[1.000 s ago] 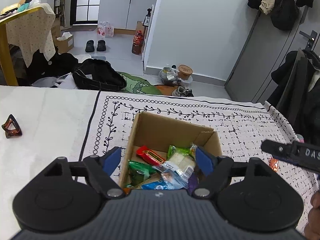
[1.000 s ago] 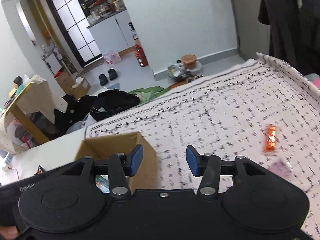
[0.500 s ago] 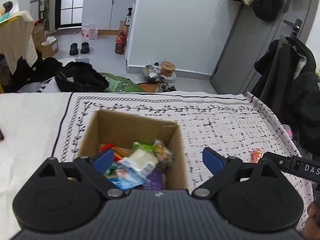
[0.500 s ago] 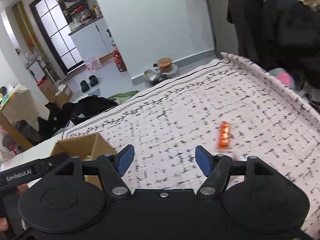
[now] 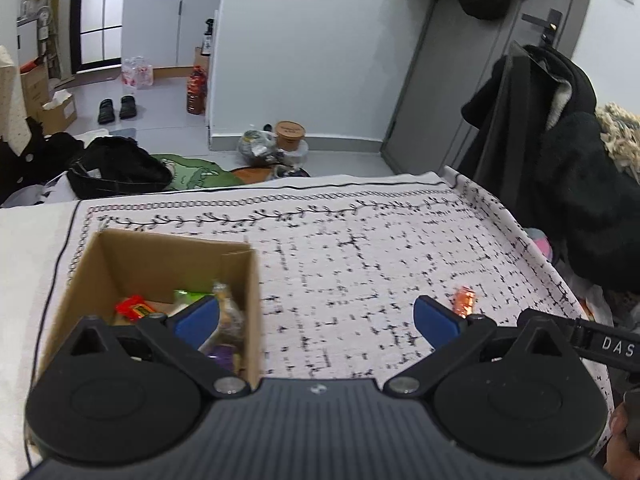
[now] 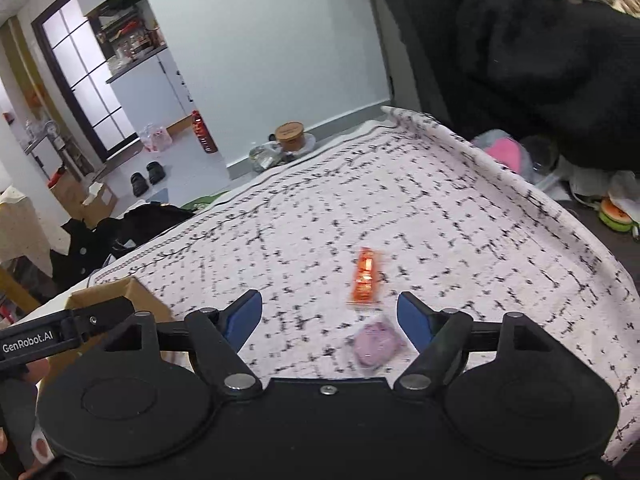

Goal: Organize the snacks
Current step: 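Move both open tools back toward the orange candy and pink packet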

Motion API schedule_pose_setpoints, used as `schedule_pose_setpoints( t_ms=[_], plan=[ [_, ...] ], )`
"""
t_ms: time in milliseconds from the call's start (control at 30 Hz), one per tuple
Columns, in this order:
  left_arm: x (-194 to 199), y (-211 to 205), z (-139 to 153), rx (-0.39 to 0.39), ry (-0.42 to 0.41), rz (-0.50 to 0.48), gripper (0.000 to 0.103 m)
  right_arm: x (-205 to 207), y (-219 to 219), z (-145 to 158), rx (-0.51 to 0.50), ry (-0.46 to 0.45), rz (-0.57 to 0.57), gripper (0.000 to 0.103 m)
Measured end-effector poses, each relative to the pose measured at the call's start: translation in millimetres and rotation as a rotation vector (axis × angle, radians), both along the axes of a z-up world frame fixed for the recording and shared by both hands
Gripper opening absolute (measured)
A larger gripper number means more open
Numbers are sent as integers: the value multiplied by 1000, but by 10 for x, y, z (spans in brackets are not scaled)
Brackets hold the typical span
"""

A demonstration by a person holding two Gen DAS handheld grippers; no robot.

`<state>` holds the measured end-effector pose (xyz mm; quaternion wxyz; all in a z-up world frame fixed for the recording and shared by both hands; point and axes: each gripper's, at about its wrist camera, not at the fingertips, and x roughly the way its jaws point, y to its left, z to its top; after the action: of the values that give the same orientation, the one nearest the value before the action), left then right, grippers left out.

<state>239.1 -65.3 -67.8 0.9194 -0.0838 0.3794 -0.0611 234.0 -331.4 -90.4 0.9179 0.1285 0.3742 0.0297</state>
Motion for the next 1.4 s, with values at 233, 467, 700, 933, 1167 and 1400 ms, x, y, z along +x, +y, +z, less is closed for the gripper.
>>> schedule_pose_setpoints(
  t_ms=[233,467,700,933,1167,1400],
  plan=[
    [106,-303,-95,-13,32,-36,103,49,-267,-98,6,19,-24,69],
    [220,-596,-219,-29,67,-80,103,86,-521,-205,14,46,-47,66],
    [314,-934,-360,-26,86,-165,102,108,-772,-329,23,72,-69,66],
    [381,-1268,-501,-27,103,-251,100,116,-988,-441,33,90,-83,66],
    [433,-1473,-669,-3,124,-292,92,114,-1103,-610,28,122,-88,66],
    [452,-1641,-855,9,159,-337,86,121,-1138,-699,30,153,-89,70]
  ],
)
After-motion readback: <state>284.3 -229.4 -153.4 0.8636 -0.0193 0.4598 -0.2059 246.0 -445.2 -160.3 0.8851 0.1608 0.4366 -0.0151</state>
